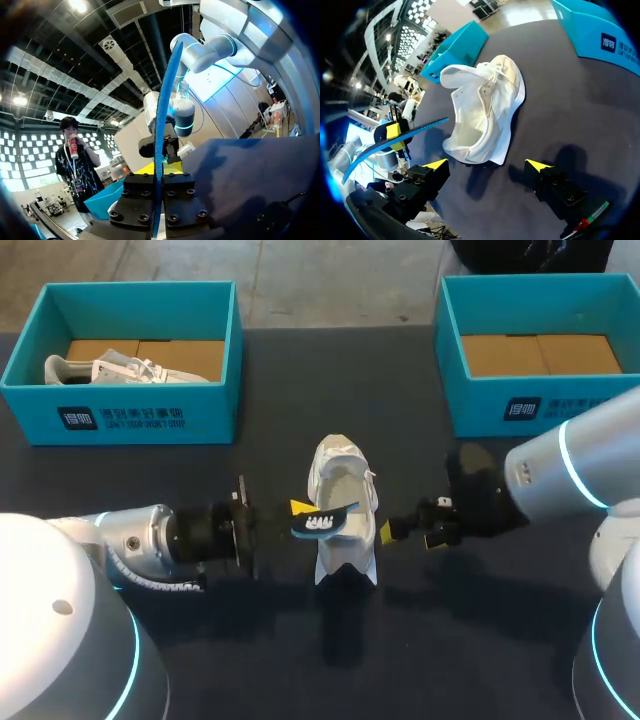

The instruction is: Take the shoe out of the shoebox, open the shoe tongue, remove and reinsert the insole, then place the shoe into the shoebox

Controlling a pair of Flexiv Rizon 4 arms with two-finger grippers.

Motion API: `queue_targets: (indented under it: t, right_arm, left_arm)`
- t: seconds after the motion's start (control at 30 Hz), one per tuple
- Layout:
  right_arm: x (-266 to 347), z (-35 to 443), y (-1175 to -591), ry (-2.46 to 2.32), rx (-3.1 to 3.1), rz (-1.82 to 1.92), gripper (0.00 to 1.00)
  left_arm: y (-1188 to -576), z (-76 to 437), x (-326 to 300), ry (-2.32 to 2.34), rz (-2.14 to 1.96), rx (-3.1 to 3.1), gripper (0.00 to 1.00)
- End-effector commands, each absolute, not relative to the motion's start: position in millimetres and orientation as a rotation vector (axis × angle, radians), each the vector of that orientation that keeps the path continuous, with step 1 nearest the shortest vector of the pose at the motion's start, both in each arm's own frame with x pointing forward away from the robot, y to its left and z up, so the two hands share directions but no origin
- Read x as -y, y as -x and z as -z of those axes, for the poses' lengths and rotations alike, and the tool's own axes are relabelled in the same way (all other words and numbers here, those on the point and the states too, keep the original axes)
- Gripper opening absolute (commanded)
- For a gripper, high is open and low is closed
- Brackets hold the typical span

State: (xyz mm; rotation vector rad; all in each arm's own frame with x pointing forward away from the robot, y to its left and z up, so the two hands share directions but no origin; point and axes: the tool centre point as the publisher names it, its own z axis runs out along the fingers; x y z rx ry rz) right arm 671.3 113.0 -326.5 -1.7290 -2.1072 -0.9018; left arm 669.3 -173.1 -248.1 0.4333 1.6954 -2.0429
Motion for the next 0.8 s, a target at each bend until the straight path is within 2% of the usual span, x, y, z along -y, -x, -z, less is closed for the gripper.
queue_targets:
  t: [0.03,0.8]
  right_arm:
    - [-116,336,-669,1.723,2.114,0.903,1.00]
    - [-94,338,-660,1.646,2.177,0.893,1.00]
  left_arm:
    - [-672,254,175,-0.448,2.046,-1.689,0.00]
    - [-677,260,198,-0.459,2.097,-1.652,0.00]
